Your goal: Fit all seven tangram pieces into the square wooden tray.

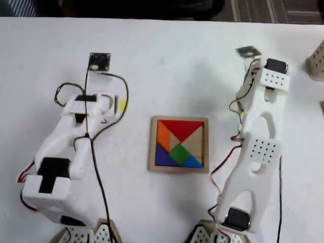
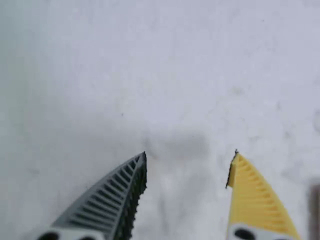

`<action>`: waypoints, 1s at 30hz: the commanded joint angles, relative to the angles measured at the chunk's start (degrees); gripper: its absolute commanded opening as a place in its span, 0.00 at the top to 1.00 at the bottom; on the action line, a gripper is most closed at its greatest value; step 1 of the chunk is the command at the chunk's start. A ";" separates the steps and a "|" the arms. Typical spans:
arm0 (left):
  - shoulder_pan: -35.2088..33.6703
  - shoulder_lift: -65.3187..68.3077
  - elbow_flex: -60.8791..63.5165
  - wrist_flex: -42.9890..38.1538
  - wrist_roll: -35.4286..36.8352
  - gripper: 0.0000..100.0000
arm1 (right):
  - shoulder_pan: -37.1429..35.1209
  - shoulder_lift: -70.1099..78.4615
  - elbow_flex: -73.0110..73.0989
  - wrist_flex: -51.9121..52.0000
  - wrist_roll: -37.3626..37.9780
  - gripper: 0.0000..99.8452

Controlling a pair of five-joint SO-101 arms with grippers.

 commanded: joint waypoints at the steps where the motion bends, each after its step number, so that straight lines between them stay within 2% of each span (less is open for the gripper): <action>1: -1.10 -0.31 -3.16 0.18 0.53 0.71 | 2.59 -5.05 -5.89 0.40 18.20 0.83; 4: -1.10 -0.31 -3.08 0.09 0.53 0.71 | 4.18 -5.05 -11.69 -1.71 22.07 0.83; 7: -1.10 -0.31 -3.08 0.09 0.53 0.71 | 5.41 -4.09 -15.30 -6.81 22.07 0.83; 10: -1.10 -0.31 -3.08 0.09 0.53 0.71 | 6.46 -1.36 -16.35 -16.57 16.26 0.85; 14: -1.54 -0.31 -3.08 0.09 0.53 0.71 | 6.29 4.70 -16.70 -25.71 13.10 0.99; 17: -1.98 -0.31 -3.34 0.09 0.53 0.71 | 5.58 7.96 -16.79 -28.35 12.57 0.96; 21: -1.98 -0.31 -3.34 0.09 0.53 0.71 | 5.85 11.30 -16.35 -30.99 10.55 0.98; 25: -1.98 -0.22 -3.34 0.09 0.53 0.72 | 6.37 14.90 -16.53 -28.62 10.73 0.98; 30: -1.98 -0.22 -3.34 0.09 0.53 0.72 | 7.25 15.16 -17.14 -12.09 17.41 0.98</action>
